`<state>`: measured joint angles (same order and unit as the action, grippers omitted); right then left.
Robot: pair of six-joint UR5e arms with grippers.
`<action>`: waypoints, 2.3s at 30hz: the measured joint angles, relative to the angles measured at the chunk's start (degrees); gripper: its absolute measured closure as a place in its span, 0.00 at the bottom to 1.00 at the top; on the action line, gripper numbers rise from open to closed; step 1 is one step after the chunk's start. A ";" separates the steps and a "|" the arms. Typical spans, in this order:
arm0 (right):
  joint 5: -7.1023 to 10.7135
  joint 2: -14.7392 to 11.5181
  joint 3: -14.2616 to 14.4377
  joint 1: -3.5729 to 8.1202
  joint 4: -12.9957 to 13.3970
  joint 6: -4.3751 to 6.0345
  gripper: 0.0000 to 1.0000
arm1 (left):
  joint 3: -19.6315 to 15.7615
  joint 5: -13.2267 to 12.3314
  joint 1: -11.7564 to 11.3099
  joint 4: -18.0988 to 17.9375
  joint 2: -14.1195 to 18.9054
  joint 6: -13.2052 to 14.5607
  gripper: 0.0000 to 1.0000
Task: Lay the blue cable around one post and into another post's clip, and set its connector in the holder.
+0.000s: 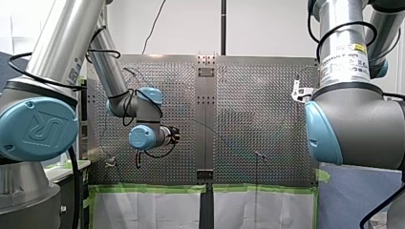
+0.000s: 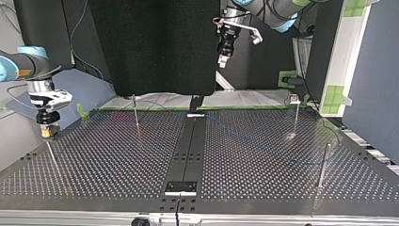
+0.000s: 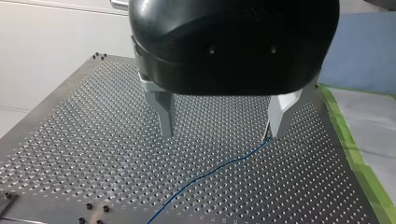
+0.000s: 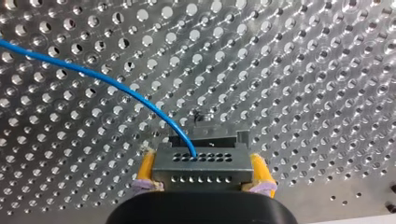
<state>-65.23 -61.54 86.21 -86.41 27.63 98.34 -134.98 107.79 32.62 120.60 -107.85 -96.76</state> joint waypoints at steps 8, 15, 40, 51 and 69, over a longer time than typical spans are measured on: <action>0.26 0.04 -0.91 -0.02 -1.90 -0.79 1.00 | 0.00 0.00 -0.02 0.32 0.01 0.02 0.00; 0.65 0.05 -1.06 -0.01 -2.31 -1.85 1.00 | -0.01 0.00 -0.05 0.43 0.00 0.04 0.00; 2.38 0.09 -1.08 0.41 -1.11 -3.14 1.00 | 0.00 0.00 -0.37 0.44 0.00 0.09 0.00; 2.38 0.34 -1.07 0.36 -1.45 -3.82 1.00 | -0.02 0.00 -0.51 0.44 -0.01 0.09 0.00; 2.58 1.08 -1.58 0.47 -0.93 -3.64 1.00 | -0.03 0.00 -0.70 0.44 -0.01 0.09 0.00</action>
<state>-62.65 -60.47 84.63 -85.95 26.70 94.70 -135.01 107.79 31.92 121.04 -107.86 -96.68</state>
